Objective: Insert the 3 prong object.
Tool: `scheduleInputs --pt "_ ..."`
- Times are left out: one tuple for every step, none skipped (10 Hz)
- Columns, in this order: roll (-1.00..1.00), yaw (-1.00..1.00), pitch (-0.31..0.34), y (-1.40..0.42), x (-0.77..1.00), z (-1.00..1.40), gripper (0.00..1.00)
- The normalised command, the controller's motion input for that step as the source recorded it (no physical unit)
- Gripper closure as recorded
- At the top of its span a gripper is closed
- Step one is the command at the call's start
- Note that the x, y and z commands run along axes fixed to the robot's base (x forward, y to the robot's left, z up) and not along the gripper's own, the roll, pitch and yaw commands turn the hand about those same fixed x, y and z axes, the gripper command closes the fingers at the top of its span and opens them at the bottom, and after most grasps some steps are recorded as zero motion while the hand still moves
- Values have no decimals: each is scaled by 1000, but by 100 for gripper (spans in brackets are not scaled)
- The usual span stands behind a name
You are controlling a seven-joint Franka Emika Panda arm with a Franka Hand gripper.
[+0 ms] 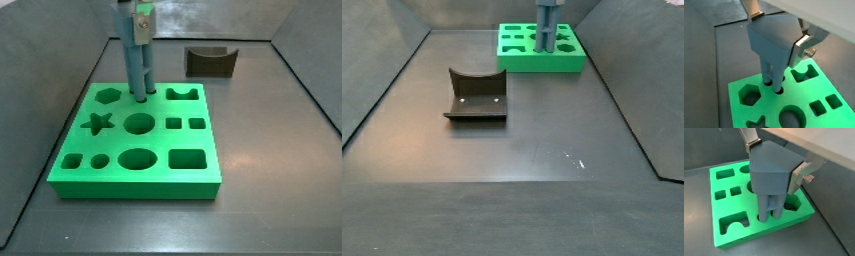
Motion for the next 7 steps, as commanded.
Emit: scheduleInputs --pt "-181 -74 0 -20 51 -226 100" --pt "-140 0 0 0 14 -186 100" --pt "-96 0 0 0 29 -189 100" --pt "-83 0 0 -29 0 -220 100" --pt "-181 417 0 -37 0 -237 100" --pt "-267 463 0 -3 0 -214 100" --pt "-189 391 0 0 0 -194 100"
